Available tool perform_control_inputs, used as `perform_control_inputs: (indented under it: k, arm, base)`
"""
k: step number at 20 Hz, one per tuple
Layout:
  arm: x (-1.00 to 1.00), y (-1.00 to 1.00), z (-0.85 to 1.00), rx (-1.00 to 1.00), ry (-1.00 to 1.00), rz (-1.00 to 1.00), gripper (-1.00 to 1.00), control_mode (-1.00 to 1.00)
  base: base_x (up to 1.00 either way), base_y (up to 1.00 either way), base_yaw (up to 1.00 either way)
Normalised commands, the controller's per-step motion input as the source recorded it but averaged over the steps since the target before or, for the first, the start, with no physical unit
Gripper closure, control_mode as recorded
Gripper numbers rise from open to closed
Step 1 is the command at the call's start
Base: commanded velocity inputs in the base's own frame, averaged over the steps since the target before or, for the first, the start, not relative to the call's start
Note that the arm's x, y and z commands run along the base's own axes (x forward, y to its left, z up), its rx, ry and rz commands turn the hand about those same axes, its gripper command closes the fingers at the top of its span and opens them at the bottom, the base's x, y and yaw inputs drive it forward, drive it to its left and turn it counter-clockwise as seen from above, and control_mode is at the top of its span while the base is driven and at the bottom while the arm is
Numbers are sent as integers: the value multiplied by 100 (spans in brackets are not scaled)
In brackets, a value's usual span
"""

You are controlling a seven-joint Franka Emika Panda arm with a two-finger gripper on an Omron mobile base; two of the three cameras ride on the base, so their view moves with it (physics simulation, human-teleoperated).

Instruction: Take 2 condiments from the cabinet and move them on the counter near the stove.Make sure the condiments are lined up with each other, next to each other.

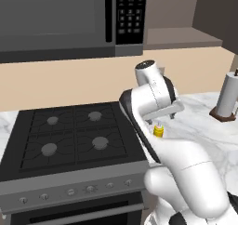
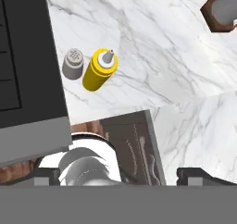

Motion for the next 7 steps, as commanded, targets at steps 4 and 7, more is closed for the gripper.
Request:
perform_control_inputs:
  k: [4,7]
  arm:
    - [-51,0,0,8,-64,5,-100,-100]
    - [-29,0,7,16,-55,11,-100,-100]
  base:
    - [0,0,0]
    - [0,0,0]
